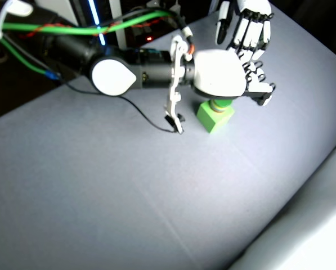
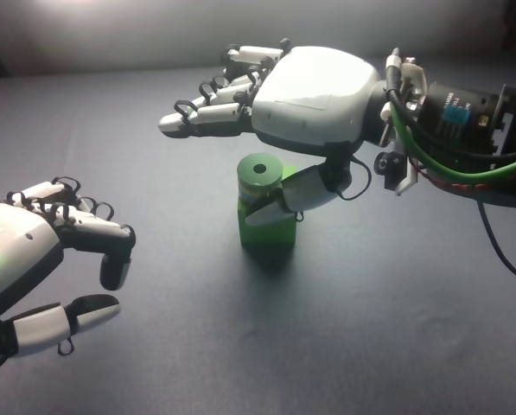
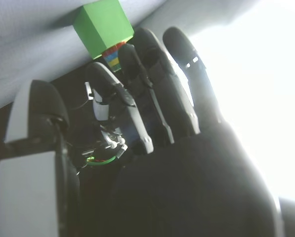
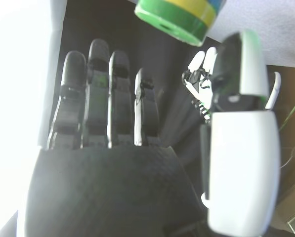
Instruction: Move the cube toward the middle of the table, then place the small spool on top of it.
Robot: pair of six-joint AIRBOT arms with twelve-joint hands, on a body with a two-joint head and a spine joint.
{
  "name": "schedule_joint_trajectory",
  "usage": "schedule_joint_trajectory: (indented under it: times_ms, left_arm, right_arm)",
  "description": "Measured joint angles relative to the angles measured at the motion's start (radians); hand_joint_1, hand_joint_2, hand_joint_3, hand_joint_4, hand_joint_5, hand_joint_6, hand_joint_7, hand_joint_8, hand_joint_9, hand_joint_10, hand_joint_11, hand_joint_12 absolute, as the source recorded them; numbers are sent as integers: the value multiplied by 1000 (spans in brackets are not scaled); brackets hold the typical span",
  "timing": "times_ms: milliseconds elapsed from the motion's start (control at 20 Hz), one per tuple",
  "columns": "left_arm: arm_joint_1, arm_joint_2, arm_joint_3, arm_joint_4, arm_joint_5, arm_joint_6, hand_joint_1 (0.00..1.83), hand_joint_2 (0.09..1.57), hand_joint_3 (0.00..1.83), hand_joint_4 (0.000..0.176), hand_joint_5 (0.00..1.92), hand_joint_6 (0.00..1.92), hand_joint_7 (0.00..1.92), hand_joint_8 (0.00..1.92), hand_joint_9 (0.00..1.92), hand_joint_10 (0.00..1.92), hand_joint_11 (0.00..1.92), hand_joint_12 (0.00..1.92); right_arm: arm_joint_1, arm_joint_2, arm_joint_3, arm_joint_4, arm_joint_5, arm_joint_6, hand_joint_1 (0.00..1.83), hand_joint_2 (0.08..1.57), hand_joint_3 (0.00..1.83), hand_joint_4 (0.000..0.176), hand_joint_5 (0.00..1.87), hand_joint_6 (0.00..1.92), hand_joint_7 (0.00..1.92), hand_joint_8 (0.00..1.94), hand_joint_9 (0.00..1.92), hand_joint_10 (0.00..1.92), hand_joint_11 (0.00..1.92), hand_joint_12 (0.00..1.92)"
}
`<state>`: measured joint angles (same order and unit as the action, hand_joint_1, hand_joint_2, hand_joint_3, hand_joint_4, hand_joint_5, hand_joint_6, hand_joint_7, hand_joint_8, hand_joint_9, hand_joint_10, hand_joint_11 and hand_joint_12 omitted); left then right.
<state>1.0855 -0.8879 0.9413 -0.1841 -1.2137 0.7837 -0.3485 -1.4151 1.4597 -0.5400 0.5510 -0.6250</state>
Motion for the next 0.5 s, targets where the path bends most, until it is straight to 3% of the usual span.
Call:
schedule_joint_trajectory:
  times_ms: [50, 150, 200, 300, 350, 400, 450, 500]
  left_arm:
    - [0, 0, 0, 0, 0, 0, 940, 1215, 0, 135, 769, 1303, 792, 65, 681, 256, 240, 1068]
    - [0, 0, 0, 0, -4, 0, 944, 1201, 0, 150, 792, 1267, 817, 73, 709, 276, 303, 983]
    - [0, 0, 0, 0, -9, 0, 947, 1202, 0, 142, 791, 1270, 818, 72, 712, 276, 315, 974]
    - [5, 0, -1, -5, -14, -1, 968, 1198, 0, 109, 803, 1254, 818, 70, 718, 288, 328, 997]
    - [7, 0, -4, -12, -15, -1, 913, 1120, 0, 0, 675, 751, 807, 66, 693, 291, 299, 1025]
    - [13, 0, -6, -16, -24, -1, 899, 1107, 0, 0, 703, 458, 795, 60, 665, 293, 269, 1038]
    - [17, 1, -7, -18, -28, -1, 885, 1086, 2, 0, 757, 297, 794, 57, 649, 289, 251, 1023]
    - [17, 3, -12, -19, -34, 0, 885, 1066, 0, 0, 791, 185, 800, 51, 678, 290, 322, 968]
  right_arm:
    - [0, 0, -3, 1, 0, 0, 706, 869, 0, 103, 53, 0, 352, 2, 445, 10, 19, 1235]
    - [0, 8, -19, 0, 0, 0, 675, 842, 0, 152, 1, 0, 243, 0, 354, 0, 6, 1212]
    - [0, 21, -34, -2, 5, 0, 685, 849, 2, 154, 0, 0, 185, 1, 266, 3, 0, 1088]
    - [-1, 62, -55, 13, 41, 0, 808, 888, 5, 174, 0, 0, 58, 4, 118, 19, 0, 596]
    - [-1, 90, -64, 27, 59, 0, 748, 906, 4, 176, 0, 0, 87, 6, 121, 15, 0, 527]
    - [-1, 118, -75, 39, 79, -1, 683, 907, 1, 176, 0, 0, 75, 4, 105, 5, 0, 423]
    - [-6, 137, -83, 53, 94, -2, 596, 906, 1, 164, 0, 0, 34, 7, 66, 6, 0, 223]
    - [-20, 168, -97, 80, 126, -2, 544, 871, 0, 169, 0, 0, 6, 1, 21, 12, 0, 73]
